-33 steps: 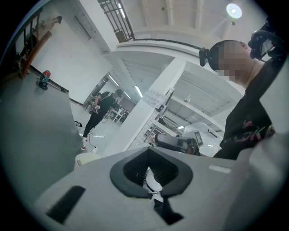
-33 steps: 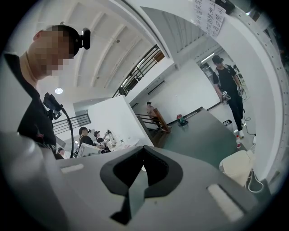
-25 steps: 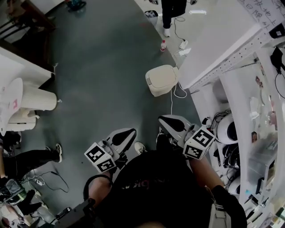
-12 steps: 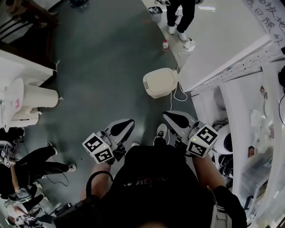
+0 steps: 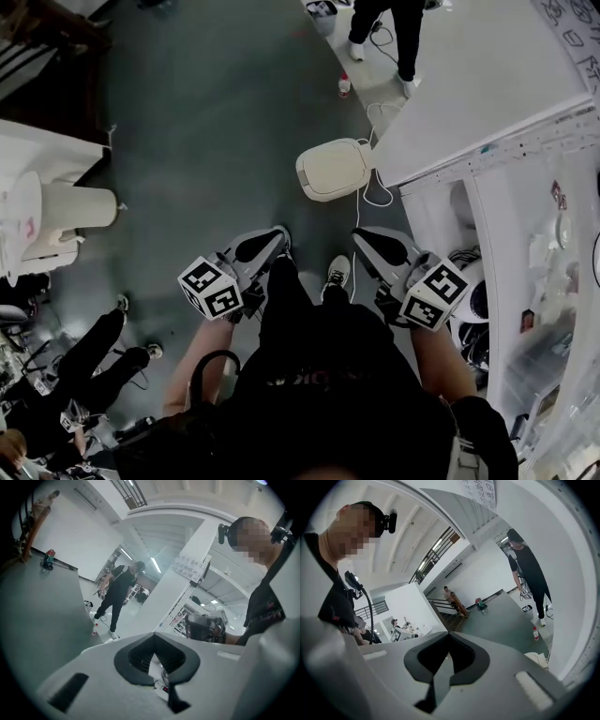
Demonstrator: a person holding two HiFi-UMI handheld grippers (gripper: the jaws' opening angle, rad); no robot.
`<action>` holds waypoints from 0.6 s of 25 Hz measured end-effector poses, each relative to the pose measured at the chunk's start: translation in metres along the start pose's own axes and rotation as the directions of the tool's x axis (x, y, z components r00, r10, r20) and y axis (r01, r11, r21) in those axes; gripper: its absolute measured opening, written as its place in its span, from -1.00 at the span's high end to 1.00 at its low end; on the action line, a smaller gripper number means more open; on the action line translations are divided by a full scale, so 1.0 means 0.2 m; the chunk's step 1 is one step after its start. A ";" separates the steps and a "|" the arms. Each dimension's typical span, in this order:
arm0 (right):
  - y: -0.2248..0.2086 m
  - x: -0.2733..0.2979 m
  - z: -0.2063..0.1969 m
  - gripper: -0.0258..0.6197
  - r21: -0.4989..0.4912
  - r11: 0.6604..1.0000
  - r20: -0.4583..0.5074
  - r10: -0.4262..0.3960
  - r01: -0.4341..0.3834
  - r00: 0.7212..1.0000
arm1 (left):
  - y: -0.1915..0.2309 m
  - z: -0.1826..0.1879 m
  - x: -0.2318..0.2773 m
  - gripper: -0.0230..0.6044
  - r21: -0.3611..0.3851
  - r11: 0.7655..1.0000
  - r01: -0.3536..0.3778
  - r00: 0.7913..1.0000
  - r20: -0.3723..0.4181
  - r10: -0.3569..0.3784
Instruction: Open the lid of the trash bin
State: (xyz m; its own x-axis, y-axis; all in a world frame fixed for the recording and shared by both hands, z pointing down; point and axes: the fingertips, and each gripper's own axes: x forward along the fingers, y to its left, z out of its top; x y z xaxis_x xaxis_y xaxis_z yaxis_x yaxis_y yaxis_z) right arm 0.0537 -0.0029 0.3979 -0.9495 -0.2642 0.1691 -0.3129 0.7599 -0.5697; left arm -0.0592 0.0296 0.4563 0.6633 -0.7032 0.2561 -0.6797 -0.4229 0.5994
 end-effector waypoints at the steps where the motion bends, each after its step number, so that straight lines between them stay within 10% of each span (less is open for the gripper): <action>1: -0.02 0.02 0.01 0.90 0.002 1.000 0.002 -0.012 0.012 1.000 | 0.05 0.01 0.02 0.92 -0.001 1.000 0.004 1.000 -0.010 -0.004; 15: -0.32 0.49 0.07 0.90 0.115 0.967 0.028 -0.234 0.229 0.972 | 0.93 -0.03 0.34 0.92 0.110 0.992 0.065 0.972 -0.234 -0.037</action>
State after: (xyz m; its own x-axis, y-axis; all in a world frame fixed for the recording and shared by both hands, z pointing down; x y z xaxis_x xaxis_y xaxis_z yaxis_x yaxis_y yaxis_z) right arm -0.0196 -0.0864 0.4404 -0.8490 -0.4513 0.2747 -0.5175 0.6057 -0.6044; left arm -0.1383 -0.0940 0.5898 0.7431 -0.5336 0.4038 -0.6656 -0.5276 0.5278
